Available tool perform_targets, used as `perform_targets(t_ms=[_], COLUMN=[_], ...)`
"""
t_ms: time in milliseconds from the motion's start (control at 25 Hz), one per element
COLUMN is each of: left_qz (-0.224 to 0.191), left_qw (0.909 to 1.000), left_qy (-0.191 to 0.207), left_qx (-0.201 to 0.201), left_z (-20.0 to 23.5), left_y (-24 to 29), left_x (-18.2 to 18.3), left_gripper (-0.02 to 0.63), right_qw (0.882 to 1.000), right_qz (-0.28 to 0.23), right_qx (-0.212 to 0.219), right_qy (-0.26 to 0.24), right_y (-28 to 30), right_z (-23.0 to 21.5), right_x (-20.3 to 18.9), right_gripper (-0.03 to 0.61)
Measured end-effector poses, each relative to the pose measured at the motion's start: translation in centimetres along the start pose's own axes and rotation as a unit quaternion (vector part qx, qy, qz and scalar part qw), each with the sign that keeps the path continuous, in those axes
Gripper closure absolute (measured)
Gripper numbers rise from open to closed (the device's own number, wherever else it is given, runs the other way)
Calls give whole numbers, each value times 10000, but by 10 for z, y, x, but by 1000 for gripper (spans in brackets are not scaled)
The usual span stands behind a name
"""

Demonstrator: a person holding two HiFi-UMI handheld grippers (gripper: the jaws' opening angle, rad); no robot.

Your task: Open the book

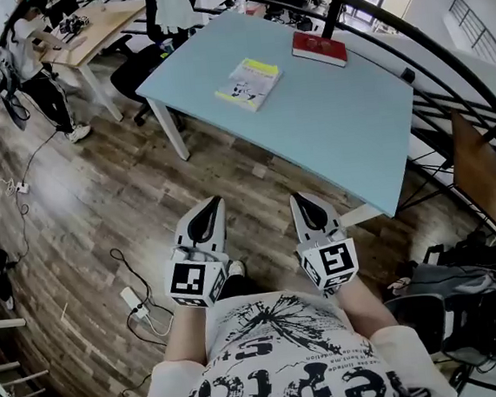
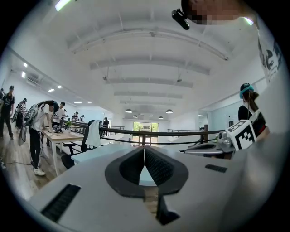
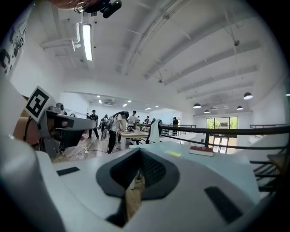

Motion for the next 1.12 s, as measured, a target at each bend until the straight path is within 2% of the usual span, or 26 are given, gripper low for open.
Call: perform_targets(t_ms=[240,480,880,1120], left_qz=[137,269,266,427], left_qw=[9993,9980,9967,9950], left_qy=[113,143,158,204], left_qx=[-315,-546,-755,-878], left_z=[75,122,164,193], left_y=[56,97,169,246], left_x=[3,1,-2,-2], left_gripper=[594,594,594,594], right_qw=[9994,9978,9974,9955], right_qz=[32,170,54,172], right_qx=[-318,-585,-694,-871], right_qy=[112,257,175,321], right_y=[85,136,213,275], right_z=[-3,-5,-42,-89], right_x=[5,3,12,8], right_gripper=[568,568,568,568])
Point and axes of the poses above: the fingertips, and each gripper's own axes: y forward along the fingers, z to its left, x out of its top, the point moved 6 cm from there along -y, backward along the fingers, and after that the axes turned 6 degrees about x, right-handed, at the moved point
